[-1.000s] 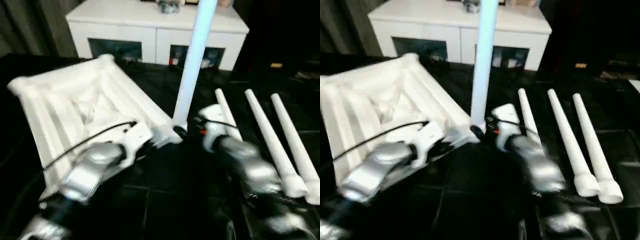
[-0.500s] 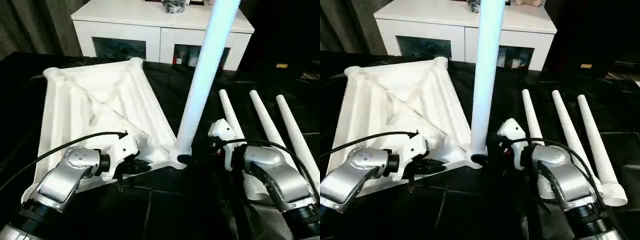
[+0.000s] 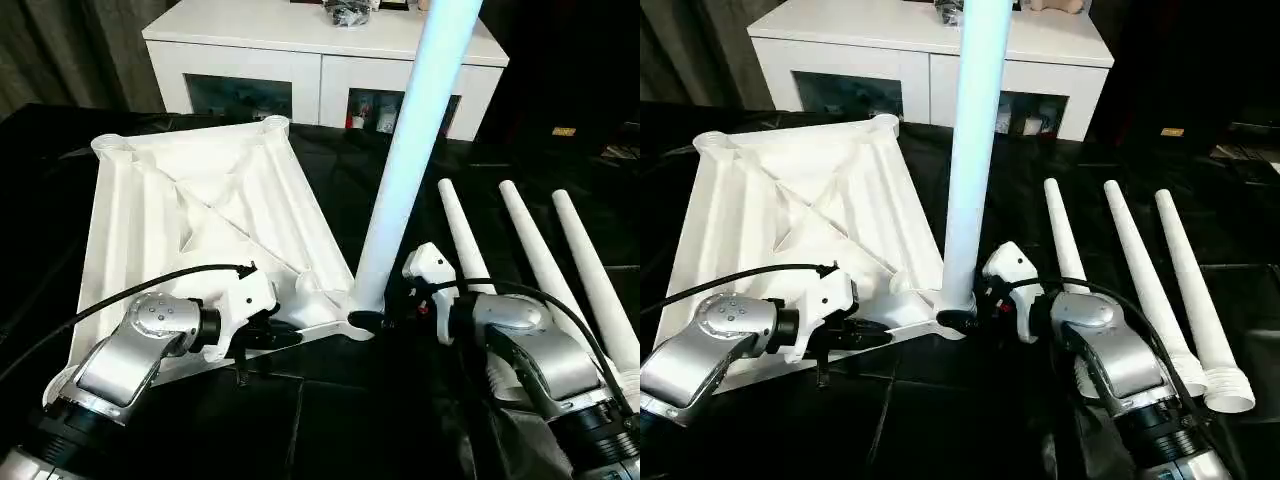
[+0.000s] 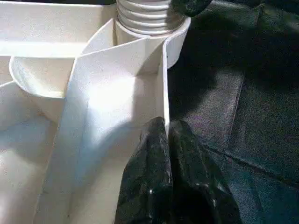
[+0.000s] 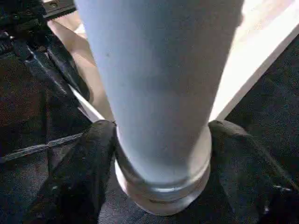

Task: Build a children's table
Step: Rotate leg to tighten

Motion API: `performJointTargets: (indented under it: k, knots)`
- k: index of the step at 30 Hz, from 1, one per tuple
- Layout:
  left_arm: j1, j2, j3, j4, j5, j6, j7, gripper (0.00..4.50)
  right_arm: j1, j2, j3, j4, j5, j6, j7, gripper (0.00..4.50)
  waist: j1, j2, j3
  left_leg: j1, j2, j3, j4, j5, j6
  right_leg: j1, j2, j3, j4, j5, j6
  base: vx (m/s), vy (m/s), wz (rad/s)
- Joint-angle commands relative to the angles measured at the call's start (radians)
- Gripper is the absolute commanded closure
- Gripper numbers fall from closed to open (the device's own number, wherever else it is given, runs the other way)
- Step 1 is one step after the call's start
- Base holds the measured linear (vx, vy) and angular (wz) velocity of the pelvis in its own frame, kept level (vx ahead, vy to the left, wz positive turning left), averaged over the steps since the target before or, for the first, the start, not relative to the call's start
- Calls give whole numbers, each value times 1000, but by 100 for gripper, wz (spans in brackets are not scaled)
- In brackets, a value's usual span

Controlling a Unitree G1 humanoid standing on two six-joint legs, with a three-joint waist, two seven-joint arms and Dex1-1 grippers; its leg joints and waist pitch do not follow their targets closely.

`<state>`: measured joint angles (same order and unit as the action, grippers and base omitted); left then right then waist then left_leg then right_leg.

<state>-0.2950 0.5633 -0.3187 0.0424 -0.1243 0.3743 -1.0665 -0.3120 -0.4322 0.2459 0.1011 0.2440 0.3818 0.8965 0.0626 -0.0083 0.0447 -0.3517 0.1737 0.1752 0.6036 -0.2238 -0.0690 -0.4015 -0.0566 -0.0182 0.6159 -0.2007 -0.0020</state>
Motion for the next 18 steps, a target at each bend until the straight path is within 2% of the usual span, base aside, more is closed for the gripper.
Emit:
performJointTargets:
  k: [1,5,6,10,11,12,13,14,15,16,17,18]
  knots:
    - [-16,0,-6,-25,-22,-13,-39,450,-7,-4,3,11,6,-3,12,151,-1,4,-56,4,49,-13,-71,-72,49,53,-68,36,-50,28,-274,0,0,0]
    - [-11,4,-8,-25,-22,-11,-43,450,2,-8,10,11,3,1,27,179,1,6,-58,5,48,-12,-69,-59,57,54,-69,36,-47,42,-278,0,0,0]
    - [-3,8,-11,-27,-17,-7,-40,450,6,1,13,38,-21,0,1,180,0,5,-58,5,48,-12,-69,-58,58,54,-69,36,-48,43,-278,0,0,0]
    - [-3,-1,-14,-13,8,4,-1,450,-11,43,-4,117,-68,-4,-112,184,-3,5,-53,6,49,-12,-73,-102,42,50,-70,36,-54,-24,-274,0,0,0]
    - [-18,-49,-10,26,40,34,88,450,-51,129,-68,233,-93,2,-309,184,-13,7,-49,3,45,-13,-77,-143,15,47,-70,36,-63,-106,-266,0,0,0]
    - [-26,-74,-5,41,44,53,124,450,-65,161,-94,269,-89,11,-370,185,-19,6,-46,2,44,-14,-80,-166,0,46,-71,36,-67,-158,-255,-62,-11,-5]
    - [-29,-83,-2,47,46,61,138,450,-70,173,-104,283,-88,15,-393,185,-25,6,-44,7,44,-19,-83,-224,-32,43,-72,36,-74,-267,-227,-58,-7,-4]
    - [-43,-125,1,68,56,86,192,450,-89,216,-134,333,-84,22,-478,185,-30,5,-46,8,45,-23,-83,-246,-46,45,-74,37,-76,-310,-206,-58,-7,-4]
    - [-68,-195,10,102,70,125,281,450,-116,270,-164,399,-86,27,-585,185,-34,8,-45,7,45,-22,-84,-245,-49,41,-74,39,-77,-308,-203,0,0,0]
    - [-69,-197,10,103,70,126,284,450,-117,272,-164,401,-86,27,-588,185,-39,5,-42,6,45,-19,-84,-252,-53,37,-72,41,-82,-318,-202,0,0,0]
    - [-78,-221,14,115,75,138,315,450,-126,287,-169,421,-89,27,-619,185,-34,3,-46,12,42,-22,-82,-265,-56,35,-71,39,-85,-343,-185,0,0,0]
    - [-100,-274,25,145,81,157,380,450,-149,320,-179,464,-92,22,-682,185,-32,3,-46,9,42,-23,-82,-263,-51,37,-71,39,-84,-339,-180,0,0,0]
